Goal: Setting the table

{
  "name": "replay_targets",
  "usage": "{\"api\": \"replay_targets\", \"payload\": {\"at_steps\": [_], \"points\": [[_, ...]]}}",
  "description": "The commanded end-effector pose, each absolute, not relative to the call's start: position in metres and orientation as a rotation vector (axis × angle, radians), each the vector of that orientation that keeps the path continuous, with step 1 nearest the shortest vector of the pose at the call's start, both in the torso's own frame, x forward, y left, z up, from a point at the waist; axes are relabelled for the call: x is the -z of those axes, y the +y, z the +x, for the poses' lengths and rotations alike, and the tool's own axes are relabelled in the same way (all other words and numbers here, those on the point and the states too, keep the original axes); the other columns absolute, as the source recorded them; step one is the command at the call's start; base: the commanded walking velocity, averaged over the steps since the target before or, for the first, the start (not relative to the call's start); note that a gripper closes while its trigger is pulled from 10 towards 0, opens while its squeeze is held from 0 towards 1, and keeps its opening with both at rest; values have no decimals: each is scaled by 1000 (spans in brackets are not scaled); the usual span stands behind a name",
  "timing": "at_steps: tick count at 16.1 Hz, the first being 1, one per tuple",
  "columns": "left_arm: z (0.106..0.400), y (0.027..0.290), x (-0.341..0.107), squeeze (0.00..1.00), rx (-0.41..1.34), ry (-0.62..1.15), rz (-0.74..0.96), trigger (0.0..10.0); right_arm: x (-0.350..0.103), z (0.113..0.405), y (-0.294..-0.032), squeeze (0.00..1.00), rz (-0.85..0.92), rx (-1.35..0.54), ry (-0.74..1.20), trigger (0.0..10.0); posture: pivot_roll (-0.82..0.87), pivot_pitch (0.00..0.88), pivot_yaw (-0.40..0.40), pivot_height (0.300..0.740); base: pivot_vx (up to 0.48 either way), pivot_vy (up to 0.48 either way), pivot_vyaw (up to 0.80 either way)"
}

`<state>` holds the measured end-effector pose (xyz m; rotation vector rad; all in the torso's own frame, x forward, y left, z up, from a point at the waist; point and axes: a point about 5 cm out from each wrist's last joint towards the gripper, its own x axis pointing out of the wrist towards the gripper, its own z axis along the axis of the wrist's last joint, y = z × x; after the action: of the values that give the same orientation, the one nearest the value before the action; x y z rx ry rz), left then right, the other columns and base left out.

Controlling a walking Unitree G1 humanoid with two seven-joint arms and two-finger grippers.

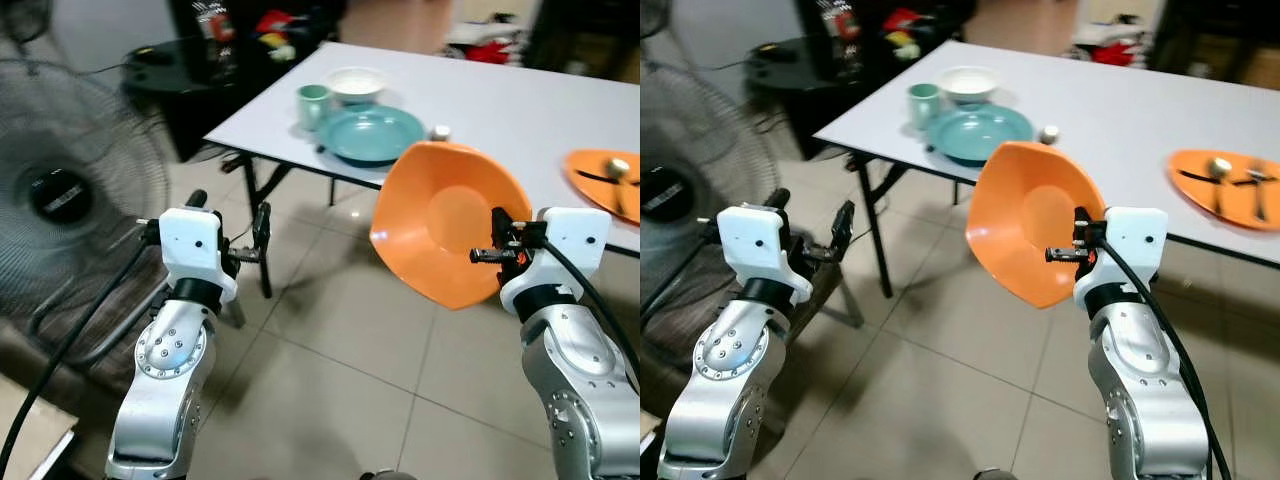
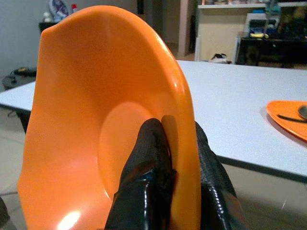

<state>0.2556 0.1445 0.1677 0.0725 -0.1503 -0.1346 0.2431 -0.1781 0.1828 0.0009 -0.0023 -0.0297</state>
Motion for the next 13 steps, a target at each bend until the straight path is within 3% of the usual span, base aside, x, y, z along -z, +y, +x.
{"api": "replay_targets", "payload": {"at_steps": [1, 8, 13], "points": [[254, 149, -162, 0, 173, -117, 85, 10000, -193, 241, -172, 0, 36, -31, -37, 10000, -4, 0, 56, 740, 0, 0, -775], [248, 145, -164, 0, 206, -147, 62, 10000, -193, 239, -180, 0, 65, -12, -30, 10000, -9, 0, 38, 740, 0, 0, -792], [249, 148, -163, 0, 197, -125, 48, 10000, -194, 241, -184, 0, 37, 10, -22, 10000, -13, 0, 35, 740, 173, 0, 0]]}}
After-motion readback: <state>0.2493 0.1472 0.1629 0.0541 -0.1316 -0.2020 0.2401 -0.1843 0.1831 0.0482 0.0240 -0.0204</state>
